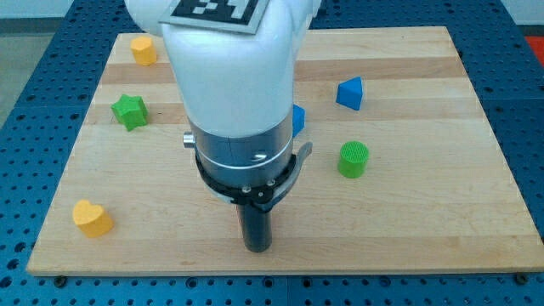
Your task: Slide the red circle towards the cube
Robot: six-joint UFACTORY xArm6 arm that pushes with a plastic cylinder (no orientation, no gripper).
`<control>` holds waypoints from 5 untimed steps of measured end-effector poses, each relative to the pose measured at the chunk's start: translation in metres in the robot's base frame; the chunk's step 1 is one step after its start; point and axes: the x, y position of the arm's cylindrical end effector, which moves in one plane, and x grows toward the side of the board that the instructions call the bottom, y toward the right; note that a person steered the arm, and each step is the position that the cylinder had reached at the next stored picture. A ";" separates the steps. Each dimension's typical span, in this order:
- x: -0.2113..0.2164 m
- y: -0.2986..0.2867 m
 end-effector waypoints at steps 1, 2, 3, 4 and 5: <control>-0.008 -0.015; -0.016 -0.026; -0.028 -0.029; -0.045 -0.029; -0.065 -0.029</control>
